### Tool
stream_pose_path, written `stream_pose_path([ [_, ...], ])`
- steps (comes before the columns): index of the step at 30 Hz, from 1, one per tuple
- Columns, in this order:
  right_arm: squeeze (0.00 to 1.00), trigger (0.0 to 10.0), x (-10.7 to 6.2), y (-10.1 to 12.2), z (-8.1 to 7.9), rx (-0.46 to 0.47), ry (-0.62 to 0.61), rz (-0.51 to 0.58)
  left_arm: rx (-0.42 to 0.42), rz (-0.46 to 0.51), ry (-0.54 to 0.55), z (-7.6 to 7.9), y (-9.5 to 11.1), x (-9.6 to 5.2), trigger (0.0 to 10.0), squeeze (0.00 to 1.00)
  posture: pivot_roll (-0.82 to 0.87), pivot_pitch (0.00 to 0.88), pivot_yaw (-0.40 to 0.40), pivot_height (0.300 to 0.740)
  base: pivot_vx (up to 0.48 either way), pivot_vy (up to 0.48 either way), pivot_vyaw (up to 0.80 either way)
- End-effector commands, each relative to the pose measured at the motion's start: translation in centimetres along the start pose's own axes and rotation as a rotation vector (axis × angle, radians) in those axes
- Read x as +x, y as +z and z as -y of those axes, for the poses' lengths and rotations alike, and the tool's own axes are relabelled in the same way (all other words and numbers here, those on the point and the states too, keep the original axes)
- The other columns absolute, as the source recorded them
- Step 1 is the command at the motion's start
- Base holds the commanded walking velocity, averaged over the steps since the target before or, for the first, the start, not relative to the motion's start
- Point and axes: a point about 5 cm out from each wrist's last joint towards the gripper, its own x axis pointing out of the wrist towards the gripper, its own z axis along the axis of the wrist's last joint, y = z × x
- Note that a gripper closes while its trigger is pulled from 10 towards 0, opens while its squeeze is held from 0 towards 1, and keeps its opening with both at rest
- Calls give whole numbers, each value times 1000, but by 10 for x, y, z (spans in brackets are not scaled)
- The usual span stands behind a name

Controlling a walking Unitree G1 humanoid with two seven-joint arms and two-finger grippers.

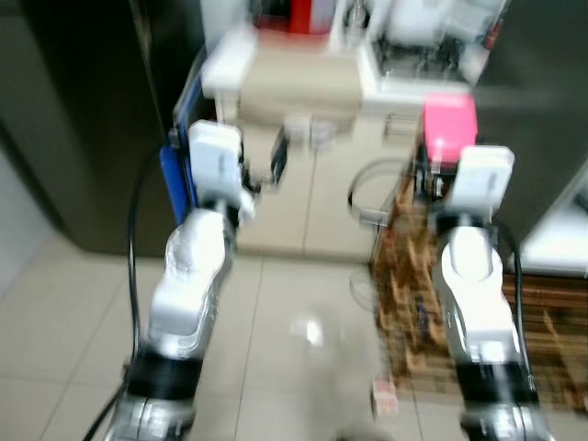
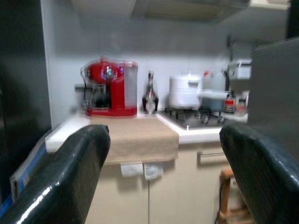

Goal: Restocking fridge

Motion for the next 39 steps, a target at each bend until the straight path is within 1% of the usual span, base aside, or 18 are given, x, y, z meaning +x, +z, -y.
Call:
stream_pose_path([
  [1, 0, 10000, 3, -1, 4, 0, -18, -4, -15, 24, -15, 1, 4, 2, 10000, 0, -32, 0, 8, 740, 0, -469, 0],
  [7, 0, 10000, 4, 1, 4, -1, -20, -1, -25, 5, -37, 6, 1, 2, 10000, 0, -49, 0, 7, 740, 0, -463, 0],
  [9, 0, 10000, 2, 1, 6, -7, -19, -8, -46, -4, -38, 7, -1, 1, 10000, 0, -59, 0, -3, 740, 0, -458, 0],
  [13, 0, 10000, -4, -1, 14, -35, -6, -17, -75, -4, -41, 8, -2, 0, 10000, 0, -69, 0, -11, 740, 0, -458, 0],
  [16, 0, 10000, -8, -6, 20, -55, 0, -36, -83, 12, -63, 12, 0, -3, 10000, 0, -75, 0, -13, 740, 0, -458, 0],
  [20, 0, 10000, -9, -6, 20, -54, -6, -38, -97, 23, -82, 15, 3, -5, 10000, 0, -77, 0, -14, 740, 0, -452, 0],
  [27, 0, 10000, -15, -9, 18, -52, 10, -53, -104, 23, -92, 17, 2, -4, 10000, 0, -73, 0, -17, 740, 0, -447, 0],
  [32, 0, 10000, -13, -10, 19, -45, -2, -59, -102, 15, -95, 16, 1, -3, 10000, 0, -72, 0, -15, 740, 0, -429, 0],
  [39, 0, 10000, -12, -9, 16, -39, 3, -55, -93, 9, -99, 15, -1, -1, 10000, 0, -72, 0, -13, 740, 69, -418, 0],
])
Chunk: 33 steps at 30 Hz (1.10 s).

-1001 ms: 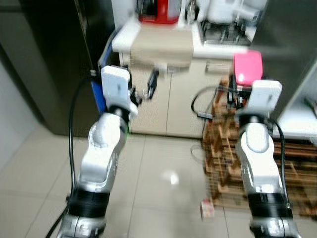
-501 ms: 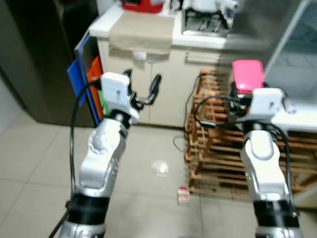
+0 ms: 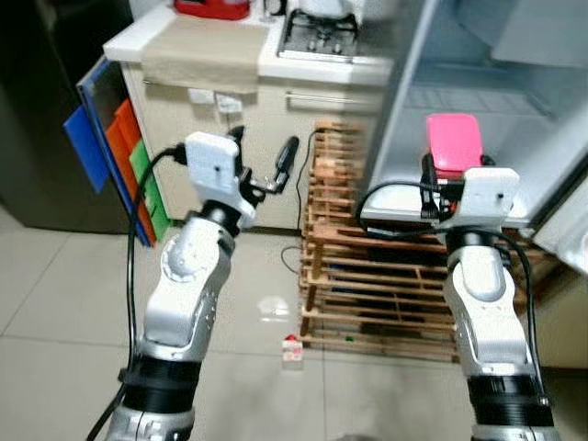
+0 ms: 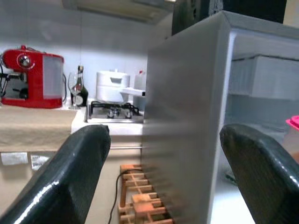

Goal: Restocking fridge

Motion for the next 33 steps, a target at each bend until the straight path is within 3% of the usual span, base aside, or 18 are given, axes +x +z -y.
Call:
stream_pose_path([
  [1, 0, 10000, 1, 1, 6, -1, -18, 2, -4, 0, -28, 7, 0, 5, 10000, 0, -71, 0, -13, 740, 244, -412, 0],
  [8, 0, 10000, 1, -1, 4, 6, -2, -7, -9, -41, -67, 10, -9, 4, 10000, 0, -68, 0, -13, 740, 72, -294, 0],
  [10, 0, 10000, 2, -2, -2, 22, 24, -13, -22, -77, -155, 15, -22, -2, 10000, 0, -68, 0, -13, 740, 0, 0, 0],
  [11, 0, 10000, 3, -4, -4, 36, 31, -21, -8, -117, -165, 10, -39, -9, 10000, 0, -59, 0, -16, 740, 0, 0, 0],
  [13, 0, 10000, 7, -6, -7, 64, 28, -36, 8, -190, -130, -3, -67, -22, 10000, 0, -58, 0, -20, 740, 0, 0, 0],
  [15, 0, 10000, 12, -11, -8, 66, 19, -48, 79, -153, -69, -9, -82, -34, 10000, 0, -54, 0, -28, 740, 0, 0, 0],
  [17, 0, 10000, 14, -11, -7, 68, 12, -49, 92, -143, -70, -7, -83, -35, 10000, 0, -50, 0, -37, 740, 0, 0, 0],
  [21, 0, 10000, 24, -12, -13, 81, 16, -39, 122, -258, -173, 21, -107, -31, 10000, 0, -44, 0, -46, 740, 0, 0, 0],
  [25, 0, 10000, 33, -3, -22, 104, 63, 13, 49, -235, -150, 23, -110, -26, 10000, 0, -53, 0, -43, 740, 0, 0, 0],
  [33, 0, 10000, 38, -5, -35, 141, 111, 10, 116, -152, -204, 29, -100, -25, 10000, 0, -57, 0, -35, 740, 0, 0, 0],
])
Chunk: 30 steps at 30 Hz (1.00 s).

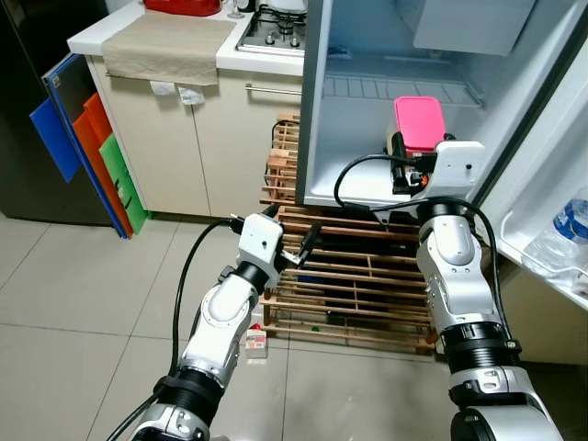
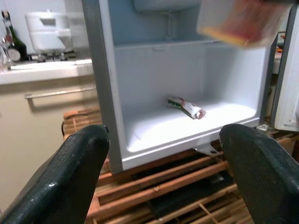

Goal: Restocking fridge

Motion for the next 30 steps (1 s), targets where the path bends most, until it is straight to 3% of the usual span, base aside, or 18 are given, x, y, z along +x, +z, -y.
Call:
stream_pose_path([
  [1, 0, 10000, 3, 4, -2, 5, 6, 20, 28, 38, -40, 6, 8, 3, 10000, 0, -57, 0, -35, 740, 0, 0, 0],
  [4, 0, 10000, 2, -2, -7, 9, 22, 6, 38, 69, -132, 14, 11, 1, 10000, 0, -47, 0, -37, 740, 477, 0, 0],
  [15, 0, 10000, 1, -5, -7, 17, 18, 0, 32, 63, -285, 27, 12, 4, 10000, 0, -52, 8, -27, 740, 480, 0, 0],
  [24, 0, 10000, 0, -9, -7, 17, 7, -12, 59, 93, -334, 31, 20, 8, 10000, 0, -51, 6, -25, 740, 480, 0, 0],
  [25, 0, 10000, -1, -12, -6, 13, 0, -24, 58, 121, -345, 31, 28, 10, 10000, 0, -49, 7, -22, 740, 480, 0, 0],
  [30, 0, 10000, -6, -19, -4, -5, -14, -61, 62, 162, -368, 35, 38, 10, 10000, 0, -43, 31, -28, 740, 0, 0, 0],
])
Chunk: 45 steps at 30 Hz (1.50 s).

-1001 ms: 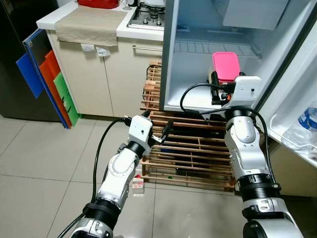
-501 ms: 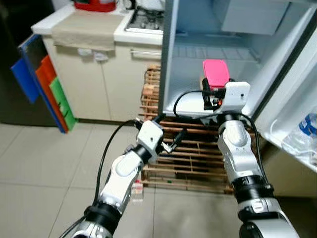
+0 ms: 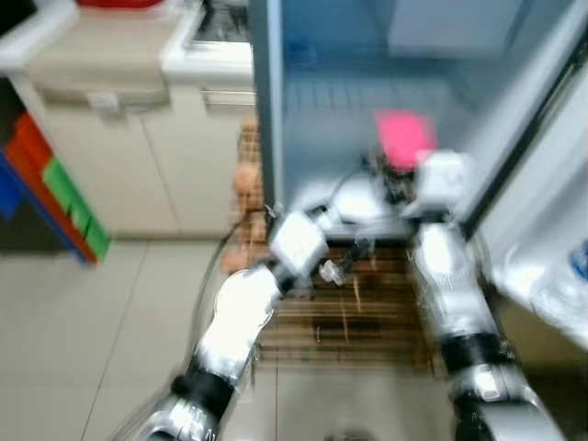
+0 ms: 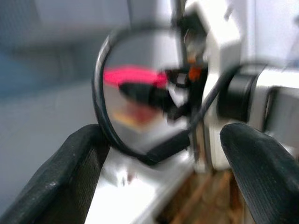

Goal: Restocking fridge

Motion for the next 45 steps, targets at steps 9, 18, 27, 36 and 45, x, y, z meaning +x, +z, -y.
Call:
stream_pose_path([
  [9, 0, 10000, -5, -15, -17, 27, 35, -93, -31, -6, 13, -1, 6, -9, 10000, 0, -32, 80, -29, 740, 0, 0, 0],
  [18, 0, 10000, 8, -18, -37, 8, 70, -130, -75, -30, -18, 11, 24, -39, 10000, 0, 49, 202, -29, 740, 0, 0, 0],
  [27, 0, 10000, 20, -6, -64, -27, 143, -109, -105, -97, 49, 21, 41, -78, 10000, 0, 103, 301, -59, 740, 0, 0, 0],
  [36, 0, 10000, 30, 6, -83, -36, 187, -65, -187, -148, 116, 38, 57, -98, 10000, 0, 121, 379, -80, 740, 0, 0, 0],
  [45, 0, 10000, 44, 38, -92, -90, 183, 81, -211, -189, 121, 41, 59, -103, 10000, 0, 129, 394, -80, 740, 0, 0, 0],
])
